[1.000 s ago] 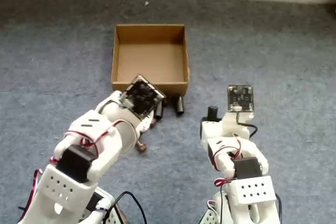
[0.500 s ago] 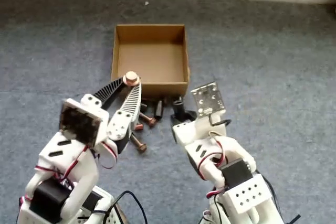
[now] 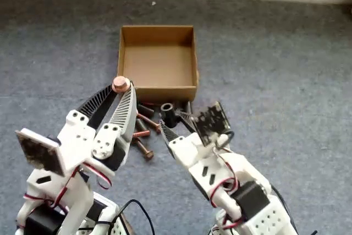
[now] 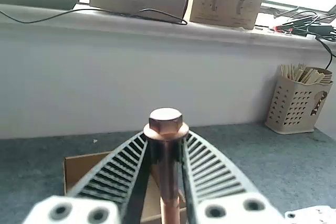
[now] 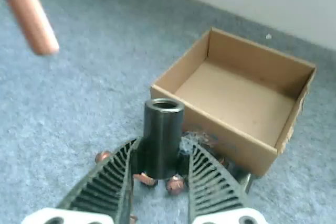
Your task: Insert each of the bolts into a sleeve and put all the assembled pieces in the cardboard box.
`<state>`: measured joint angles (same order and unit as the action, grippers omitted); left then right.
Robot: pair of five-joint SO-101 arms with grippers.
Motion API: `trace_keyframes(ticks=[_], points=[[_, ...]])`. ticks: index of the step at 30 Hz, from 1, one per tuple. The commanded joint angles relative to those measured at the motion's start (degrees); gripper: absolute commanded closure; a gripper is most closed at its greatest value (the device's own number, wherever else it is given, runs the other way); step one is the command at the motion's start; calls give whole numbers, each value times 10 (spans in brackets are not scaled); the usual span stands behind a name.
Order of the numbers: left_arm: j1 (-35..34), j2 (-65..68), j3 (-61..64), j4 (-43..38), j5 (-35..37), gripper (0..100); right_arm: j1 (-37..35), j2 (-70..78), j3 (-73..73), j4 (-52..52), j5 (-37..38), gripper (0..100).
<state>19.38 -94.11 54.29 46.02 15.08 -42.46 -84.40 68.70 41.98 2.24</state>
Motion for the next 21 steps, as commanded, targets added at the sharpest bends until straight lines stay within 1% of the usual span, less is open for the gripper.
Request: trace_keyframes(ticks=[1,4,8,10,15,18,21], points=[[-3,-2,10,-33,20,994,-8,-70,3,-15,9,993],[-2,-2,23,-58,20,994,-35,-89,29,-21,54,993],[0,-3,21,-59,20,994,-90,-112,71,-61,93,993],[0,-3,21,-59,20,994,-102,-128,95,-83,106,993],[14,-3,24,-56,21,994,-102,-146,136,-131,124,993],[29,-18,25,-55,21,994,-101,-146,140,-138,121,993],[45,-56,50,-57,19,994,-79,-148,139,-139,119,993]])
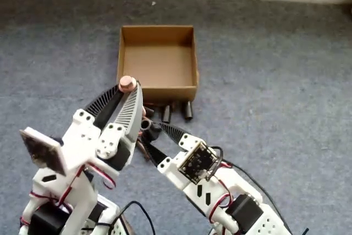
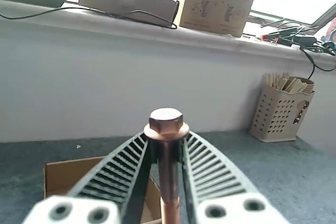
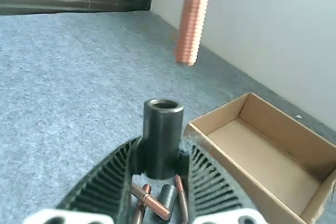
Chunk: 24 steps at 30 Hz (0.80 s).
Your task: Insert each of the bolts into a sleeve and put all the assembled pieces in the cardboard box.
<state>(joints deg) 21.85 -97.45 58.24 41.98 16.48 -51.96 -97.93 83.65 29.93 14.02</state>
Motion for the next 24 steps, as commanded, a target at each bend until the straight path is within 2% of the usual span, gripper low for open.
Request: trace_keyframes(ticks=[1,6,17,24], points=[[23,-37,20,-17,4,994,20,-15,-11,-19,1,993],[24,-67,64,-19,3,994,21,-16,-13,-18,-25,993],[24,-66,89,-16,3,994,22,-16,-14,-16,-30,993],[44,-66,118,-18,2,994,73,-16,-18,-32,-32,993]])
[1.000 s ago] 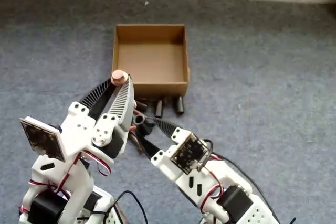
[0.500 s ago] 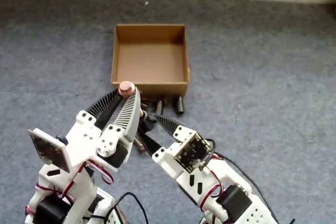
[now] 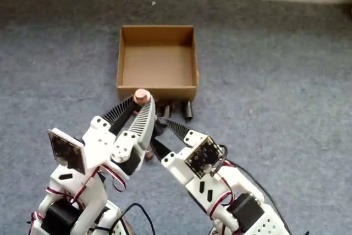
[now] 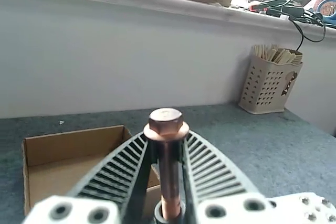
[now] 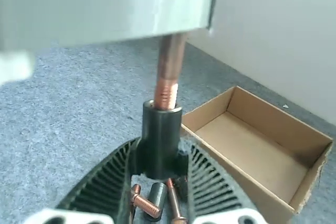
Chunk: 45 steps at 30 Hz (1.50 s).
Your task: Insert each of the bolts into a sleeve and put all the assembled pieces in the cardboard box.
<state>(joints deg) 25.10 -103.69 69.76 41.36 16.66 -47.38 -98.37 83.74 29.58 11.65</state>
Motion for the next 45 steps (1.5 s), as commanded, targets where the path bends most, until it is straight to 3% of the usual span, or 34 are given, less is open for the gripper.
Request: trace_keyframes(ticks=[1,6,15,26,34,39,45], points=[[16,-4,4,-12,0,994,31,-12,-19,-34,-8,993],[20,-4,8,-11,-1,983,52,-13,-22,-40,-9,993],[80,-1,47,12,-40,758,74,-13,-34,-40,-47,993],[80,-4,46,18,-70,755,81,-13,-30,-39,-47,993],[80,-5,50,18,-115,758,135,-13,-29,-39,-47,993],[33,-5,47,21,-152,761,161,-12,-25,-37,-48,993],[-82,-5,48,74,-222,877,181,-11,14,-39,-48,993]])
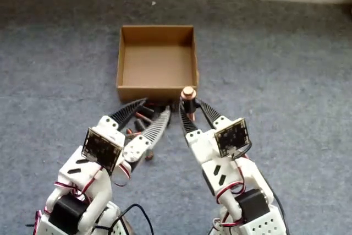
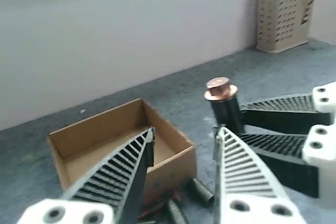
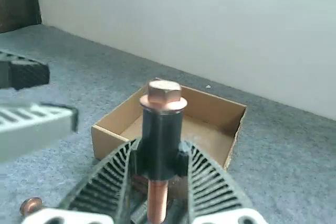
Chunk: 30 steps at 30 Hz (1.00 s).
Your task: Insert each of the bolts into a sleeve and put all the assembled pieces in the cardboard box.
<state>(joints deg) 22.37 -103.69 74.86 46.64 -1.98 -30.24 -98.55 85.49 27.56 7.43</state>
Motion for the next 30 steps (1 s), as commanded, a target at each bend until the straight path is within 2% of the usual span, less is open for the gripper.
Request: trace_keyframes(ticks=[1,6,13,20,26,30], points=[[-77,-5,-2,30,-41,899,9,-7,-1,-18,-6,993],[-194,-5,0,73,-44,996,9,-5,2,-15,-5,993],[-298,-5,50,119,-45,993,9,-4,2,-15,-4,993],[-330,-5,182,88,-46,993,39,-4,-3,-15,-4,991],[-329,-4,202,53,-46,993,32,12,-46,-17,-2,989],[-330,-4,202,54,-46,993,32,114,-128,-37,-1,989]])
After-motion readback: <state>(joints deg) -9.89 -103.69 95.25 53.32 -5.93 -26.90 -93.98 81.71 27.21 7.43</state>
